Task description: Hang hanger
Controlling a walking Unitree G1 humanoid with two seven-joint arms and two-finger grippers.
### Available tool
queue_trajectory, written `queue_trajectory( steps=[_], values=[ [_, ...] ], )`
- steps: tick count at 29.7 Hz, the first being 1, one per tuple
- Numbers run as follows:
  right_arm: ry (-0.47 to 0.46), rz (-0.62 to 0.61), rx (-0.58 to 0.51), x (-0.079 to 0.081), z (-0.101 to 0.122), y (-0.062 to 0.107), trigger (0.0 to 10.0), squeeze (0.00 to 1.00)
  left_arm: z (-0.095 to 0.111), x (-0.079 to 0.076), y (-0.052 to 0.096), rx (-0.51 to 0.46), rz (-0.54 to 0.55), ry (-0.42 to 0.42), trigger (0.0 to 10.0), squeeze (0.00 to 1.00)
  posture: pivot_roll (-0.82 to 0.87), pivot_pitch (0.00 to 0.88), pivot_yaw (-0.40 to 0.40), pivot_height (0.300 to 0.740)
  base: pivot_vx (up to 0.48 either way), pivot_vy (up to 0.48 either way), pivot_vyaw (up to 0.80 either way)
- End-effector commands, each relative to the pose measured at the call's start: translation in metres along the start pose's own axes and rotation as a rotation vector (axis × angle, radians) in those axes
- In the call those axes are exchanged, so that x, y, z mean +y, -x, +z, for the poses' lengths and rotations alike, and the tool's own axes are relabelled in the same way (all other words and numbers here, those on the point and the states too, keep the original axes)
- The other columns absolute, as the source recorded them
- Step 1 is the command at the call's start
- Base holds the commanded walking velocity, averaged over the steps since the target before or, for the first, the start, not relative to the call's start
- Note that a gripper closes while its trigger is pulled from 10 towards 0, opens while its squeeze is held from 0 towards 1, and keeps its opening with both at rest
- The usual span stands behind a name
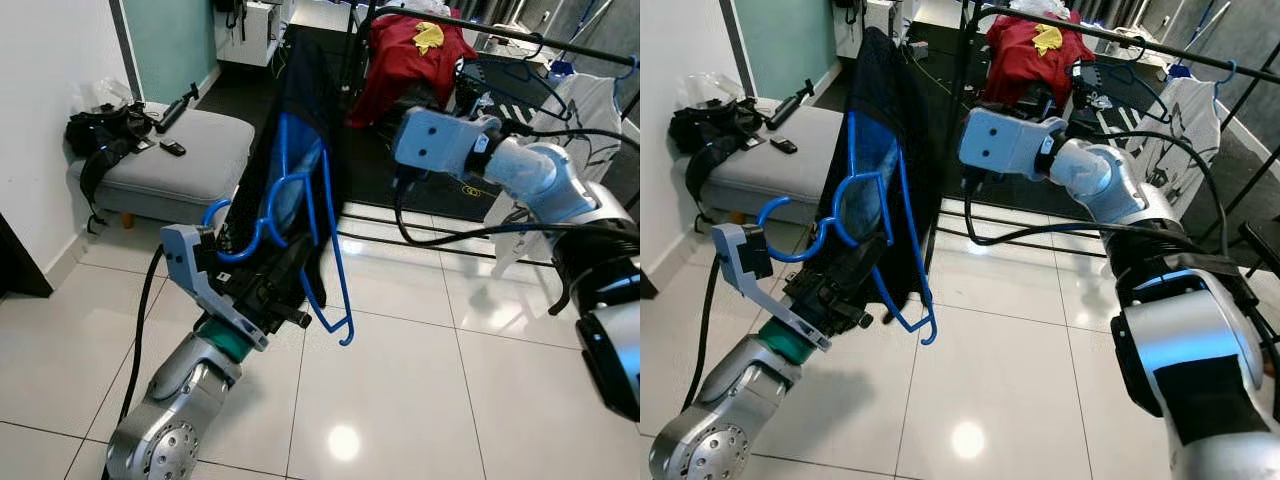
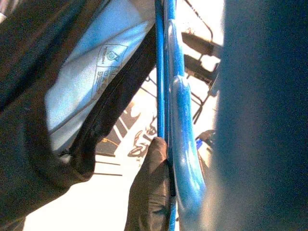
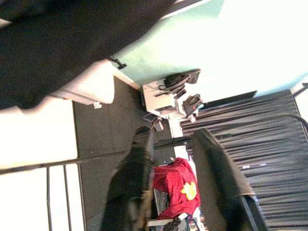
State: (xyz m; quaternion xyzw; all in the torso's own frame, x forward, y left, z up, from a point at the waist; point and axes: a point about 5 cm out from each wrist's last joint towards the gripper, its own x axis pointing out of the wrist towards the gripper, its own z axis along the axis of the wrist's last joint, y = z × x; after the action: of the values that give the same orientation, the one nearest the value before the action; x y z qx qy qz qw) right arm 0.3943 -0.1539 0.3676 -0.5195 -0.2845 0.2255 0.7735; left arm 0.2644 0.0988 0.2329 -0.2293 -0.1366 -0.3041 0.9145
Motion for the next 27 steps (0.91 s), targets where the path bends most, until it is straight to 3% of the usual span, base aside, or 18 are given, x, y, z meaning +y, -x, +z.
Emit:
queue_trajectory(
  steps=[1,3,9,10,11,13,16,17,20,21,22,23,27],
  values=[
    [-0.048,-0.016,-0.004,-0.003,-0.001,0.001,10.0,1.0,0.001,-0.007,0.001,-0.007,-0.026,-0.012,10.0,0.0,-0.08,0.106,-0.065,0.74,0.0,0.0,0.0],
    [-0.143,-0.063,-0.042,-0.007,0.002,-0.001,10.0,1.0,-0.001,-0.008,0.001,0.001,-0.023,-0.026,10.0,0.0,-0.07,0.108,-0.067,0.74,0.0,0.0,0.0],
    [-0.218,-0.098,-0.082,-0.01,0.004,0.0,10.0,1.0,-0.003,-0.009,0.001,0.012,-0.018,-0.045,10.0,0.0,-0.07,0.109,-0.067,0.74,0.0,0.0,0.0],
    [-0.277,-0.107,-0.129,-0.009,0.006,0.0,10.0,0.0,-0.005,-0.008,0.0,0.028,-0.005,-0.074,10.0,0.0,-0.07,0.113,-0.067,0.74,0.0,0.0,0.0],
    [-0.277,-0.107,-0.129,-0.009,0.006,0.0,10.0,0.0,-0.005,-0.008,0.0,0.028,-0.005,-0.074,10.0,0.0,-0.07,0.113,-0.067,0.74,0.0,0.0,0.0],
    [-0.37,-0.036,-0.249,0.016,0.011,0.005,10.0,0.0,-0.011,-0.008,-0.002,0.063,-0.003,-0.143,10.0,0.0,-0.06,0.125,-0.065,0.74,0.0,0.0,0.0],
    [-0.379,0.0,-0.285,0.027,0.013,0.008,10.0,0.0,-0.012,-0.009,-0.003,0.075,-0.008,-0.17,10.0,0.0,-0.06,0.125,-0.065,0.74,0.0,0.0,0.0],
    [-0.346,0.057,-0.3,0.041,0.016,0.015,10.0,0.0,-0.015,-0.009,-0.004,0.091,-0.008,-0.212,10.0,0.0,-0.06,0.135,-0.064,0.74,0.0,0.0,0.0],
    [-0.308,0.102,-0.302,0.052,0.019,0.024,10.0,0.0,-0.017,-0.007,-0.006,0.109,-0.009,-0.258,10.0,0.0,-0.07,0.137,-0.062,0.74,0.0,0.0,0.0],
    [-0.209,0.168,-0.275,0.065,0.019,0.035,10.0,0.0,-0.022,-0.005,-0.008,0.133,-0.008,-0.312,10.0,0.0,-0.08,0.143,-0.058,0.74,0.0,0.0,0.0],
    [-0.209,0.168,-0.275,0.065,0.019,0.035,10.0,0.0,-0.022,-0.005,-0.008,0.133,-0.008,-0.312,10.0,0.0,-0.08,0.143,-0.058,0.74,0.0,0.0,0.0],
    [-0.138,0.202,-0.259,0.074,0.02,0.046,10.0,0.0,-0.026,-0.002,-0.01,0.152,-0.009,-0.347,10.0,0.0,-0.09,0.146,-0.052,0.74,0.0,0.0,0.0],
    [-0.084,0.206,-0.251,0.08,0.023,0.059,10.0,0.0,-0.031,-0.001,-0.011,0.176,-0.019,-0.38,10.0,0.0,-0.11,0.148,-0.045,0.74,0.0,0.0,0.0]
  ],
)
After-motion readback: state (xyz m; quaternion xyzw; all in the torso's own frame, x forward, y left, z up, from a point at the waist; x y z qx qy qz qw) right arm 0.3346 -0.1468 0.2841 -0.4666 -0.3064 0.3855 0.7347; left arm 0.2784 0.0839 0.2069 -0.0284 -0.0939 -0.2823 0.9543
